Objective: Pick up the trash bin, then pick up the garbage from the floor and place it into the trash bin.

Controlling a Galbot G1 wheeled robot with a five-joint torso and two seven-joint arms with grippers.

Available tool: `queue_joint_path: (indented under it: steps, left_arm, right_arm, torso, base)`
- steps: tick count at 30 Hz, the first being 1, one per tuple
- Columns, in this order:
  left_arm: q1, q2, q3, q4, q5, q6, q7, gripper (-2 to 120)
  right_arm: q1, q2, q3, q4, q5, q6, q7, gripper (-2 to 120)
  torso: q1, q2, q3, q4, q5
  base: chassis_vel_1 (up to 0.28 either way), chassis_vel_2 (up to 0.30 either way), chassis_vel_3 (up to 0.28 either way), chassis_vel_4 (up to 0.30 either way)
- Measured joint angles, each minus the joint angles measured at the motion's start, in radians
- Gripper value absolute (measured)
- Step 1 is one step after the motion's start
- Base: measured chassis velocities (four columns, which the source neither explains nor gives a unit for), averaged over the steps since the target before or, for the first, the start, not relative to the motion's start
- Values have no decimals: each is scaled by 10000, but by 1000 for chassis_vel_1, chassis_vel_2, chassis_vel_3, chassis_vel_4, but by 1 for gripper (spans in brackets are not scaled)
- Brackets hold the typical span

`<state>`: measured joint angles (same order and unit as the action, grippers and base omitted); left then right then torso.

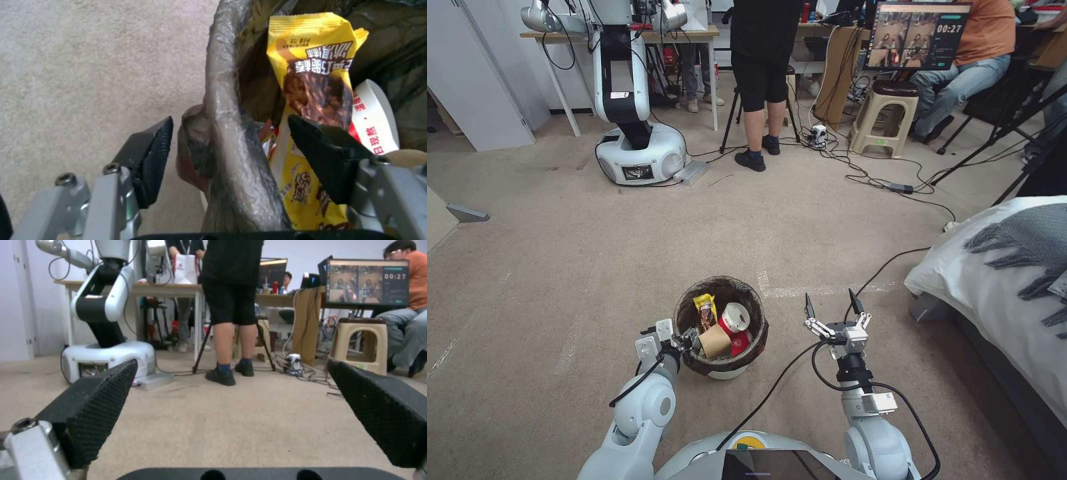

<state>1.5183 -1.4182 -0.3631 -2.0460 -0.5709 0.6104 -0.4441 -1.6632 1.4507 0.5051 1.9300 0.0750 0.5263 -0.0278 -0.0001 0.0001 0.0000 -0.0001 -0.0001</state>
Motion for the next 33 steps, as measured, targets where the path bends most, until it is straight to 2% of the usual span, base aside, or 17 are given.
queue_joint_path:
  steps: [20,24,28,33]
  left_arm:
    - [-62,20,66,-57,358,-526,249,74]
    - [-102,73,96,-256,836,-1278,650,74]
    - [-104,84,91,-310,953,-1392,751,75]
    - [-89,150,69,-561,1452,-1930,1173,77]
  right_arm:
    - [-12,48,-10,-45,-54,95,-74,100]
    - [-12,49,-18,-38,-91,102,-63,100]
    - [-12,40,-13,-31,-93,103,-62,100]
    - [-34,10,0,-17,-95,108,-68,100]
  torso:
    - [1,-3,4,1,-4]
    - [1,-3,3,1,1]
    - [1,-3,3,1,-1]
    - [1,-3,2,1,0]
  base:
    - [0,0,0,0]
    - [0,0,0,0]
    - [0,0,0,0]
    - [0,0,0,0]
